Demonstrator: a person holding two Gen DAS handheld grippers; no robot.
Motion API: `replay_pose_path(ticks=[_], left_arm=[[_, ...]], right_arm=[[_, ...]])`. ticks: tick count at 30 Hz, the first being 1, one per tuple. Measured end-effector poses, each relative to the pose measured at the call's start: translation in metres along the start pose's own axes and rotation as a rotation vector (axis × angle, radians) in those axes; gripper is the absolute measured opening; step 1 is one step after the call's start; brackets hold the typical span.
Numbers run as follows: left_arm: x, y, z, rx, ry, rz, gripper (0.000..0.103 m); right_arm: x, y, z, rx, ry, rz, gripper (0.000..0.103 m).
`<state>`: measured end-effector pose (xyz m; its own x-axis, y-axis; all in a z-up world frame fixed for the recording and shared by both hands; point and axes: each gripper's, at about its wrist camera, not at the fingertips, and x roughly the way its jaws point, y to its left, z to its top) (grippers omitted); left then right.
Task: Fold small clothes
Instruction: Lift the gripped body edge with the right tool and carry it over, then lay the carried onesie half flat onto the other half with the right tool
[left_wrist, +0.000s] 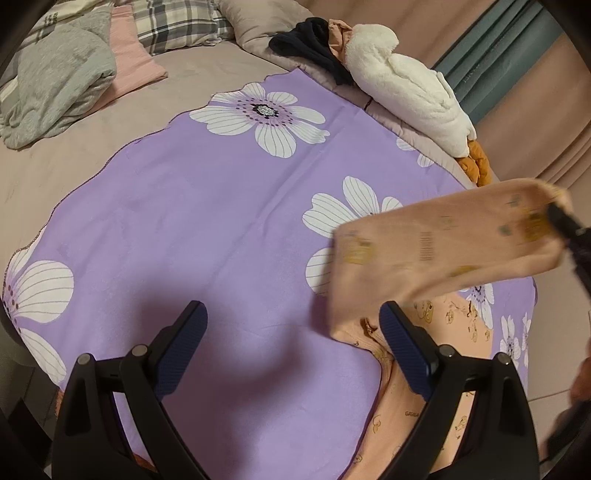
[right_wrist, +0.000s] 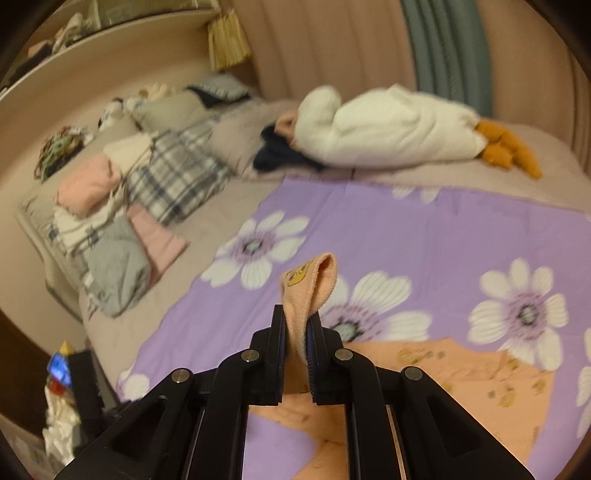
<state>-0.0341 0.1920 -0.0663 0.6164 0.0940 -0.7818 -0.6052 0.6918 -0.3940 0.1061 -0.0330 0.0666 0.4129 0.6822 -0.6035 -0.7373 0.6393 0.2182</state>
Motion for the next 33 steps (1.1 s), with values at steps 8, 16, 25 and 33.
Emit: replay_pose_path(ticks=[8, 16, 25, 33], left_arm=[[0.023, -0.021, 0.002, 0.047, 0.054, -0.02, 0.095], [0.055, -0.053, 0.002, 0.117, 0.114, -0.037, 0.095], [0.087, -0.093, -0.006, 0.224, 0.171, -0.027, 0.094], [0.116, -0.114, -0.016, 0.285, 0.217, 0.015, 0.094]], right_arm=[[-0.026, -0.044, 0.002, 0.045, -0.054, -0.118, 0.011], [-0.021, -0.11, -0.024, 0.162, 0.007, -0.247, 0.011], [-0.026, -0.169, -0.059, 0.289, 0.043, -0.319, 0.011], [-0.016, -0.206, -0.094, 0.367, 0.118, -0.368, 0.011]])
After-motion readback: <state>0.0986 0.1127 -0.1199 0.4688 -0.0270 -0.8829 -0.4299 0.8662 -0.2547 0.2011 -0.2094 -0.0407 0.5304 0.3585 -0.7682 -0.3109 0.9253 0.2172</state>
